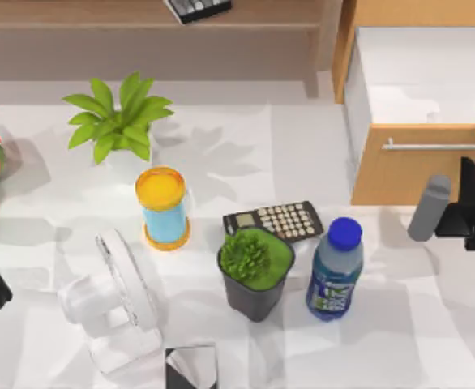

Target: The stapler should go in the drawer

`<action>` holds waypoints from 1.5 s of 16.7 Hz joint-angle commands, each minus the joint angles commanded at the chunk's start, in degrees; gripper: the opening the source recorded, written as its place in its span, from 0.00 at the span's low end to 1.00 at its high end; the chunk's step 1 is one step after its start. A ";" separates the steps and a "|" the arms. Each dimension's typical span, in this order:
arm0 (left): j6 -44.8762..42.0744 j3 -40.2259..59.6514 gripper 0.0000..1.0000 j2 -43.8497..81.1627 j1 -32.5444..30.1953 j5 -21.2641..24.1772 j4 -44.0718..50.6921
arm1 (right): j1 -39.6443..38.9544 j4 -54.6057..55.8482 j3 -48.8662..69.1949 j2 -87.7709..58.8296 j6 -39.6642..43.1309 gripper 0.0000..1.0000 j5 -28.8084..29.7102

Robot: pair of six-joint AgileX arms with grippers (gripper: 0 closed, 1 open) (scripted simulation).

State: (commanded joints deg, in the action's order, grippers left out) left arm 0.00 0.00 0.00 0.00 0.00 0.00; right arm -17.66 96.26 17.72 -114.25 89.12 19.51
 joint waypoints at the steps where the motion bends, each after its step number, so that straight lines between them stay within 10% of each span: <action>1: 0.00 0.00 1.00 0.00 0.00 0.00 0.00 | 0.00 0.00 0.00 0.00 0.00 0.47 0.00; 8: 0.00 0.00 1.00 0.00 0.00 0.00 0.00 | 0.00 0.00 0.00 0.00 0.00 0.00 0.00; 25: 0.00 0.00 1.00 0.00 0.00 0.00 0.00 | 3.24 -8.32 11.97 -3.77 -0.15 0.00 -3.37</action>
State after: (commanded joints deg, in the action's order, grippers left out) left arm 0.00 0.00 0.00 0.00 0.00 0.00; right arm -14.42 87.93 29.69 -118.02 88.97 16.15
